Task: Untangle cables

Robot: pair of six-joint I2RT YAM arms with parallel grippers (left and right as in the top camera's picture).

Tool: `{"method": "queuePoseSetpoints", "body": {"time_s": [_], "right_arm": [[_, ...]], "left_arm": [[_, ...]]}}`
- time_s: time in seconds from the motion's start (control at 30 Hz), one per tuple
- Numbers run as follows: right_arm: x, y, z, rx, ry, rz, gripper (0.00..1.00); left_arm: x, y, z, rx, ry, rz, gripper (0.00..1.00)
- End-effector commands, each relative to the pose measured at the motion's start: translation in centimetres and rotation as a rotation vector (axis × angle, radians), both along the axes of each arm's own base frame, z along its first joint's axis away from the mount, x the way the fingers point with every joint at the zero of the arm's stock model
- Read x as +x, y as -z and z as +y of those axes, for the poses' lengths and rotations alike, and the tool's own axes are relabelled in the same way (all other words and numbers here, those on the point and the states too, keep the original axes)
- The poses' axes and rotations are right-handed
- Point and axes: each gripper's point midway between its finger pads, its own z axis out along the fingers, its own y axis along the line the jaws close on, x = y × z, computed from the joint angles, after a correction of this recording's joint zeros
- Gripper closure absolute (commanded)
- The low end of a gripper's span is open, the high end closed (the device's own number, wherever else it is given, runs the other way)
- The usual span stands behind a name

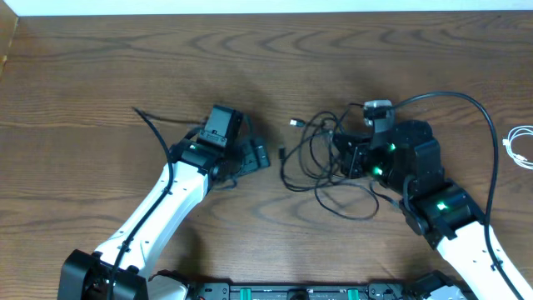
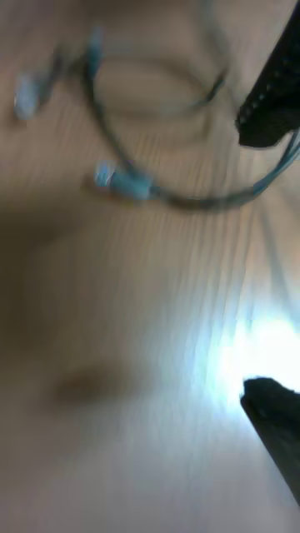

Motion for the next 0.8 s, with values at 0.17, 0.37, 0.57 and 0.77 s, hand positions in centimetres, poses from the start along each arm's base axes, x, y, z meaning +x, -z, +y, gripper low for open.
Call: {"method": "queuePoseSetpoints", "body": {"time_s": [0.17,0.37,0.57,0.77], "right_arm": [[0.4,2.5,-2.6,-0.011,0.186,0.145,0.99],[0.6,2.5,-3.4,0.11,0.248,0.231,0.99],[0.6,2.3,-3.5,0.217,0.234,0.301,0.99],[0.3,2.5,-3.4,0.238,0.227,0.328,0.99]], "left_arm": [[-0.7,-5.5,-6.4,-0.192,0.318,-0.219,0.09],[-2.0,-8.0,-7.8,-0.138,0.355,-0.337,0.37],[-3.8,-9.1,-9.7,-0.154,0.422,-0.376,0.49],[-3.7,-9.1,-12.2,-0.114,0.44,-0.458,0.44]]}}
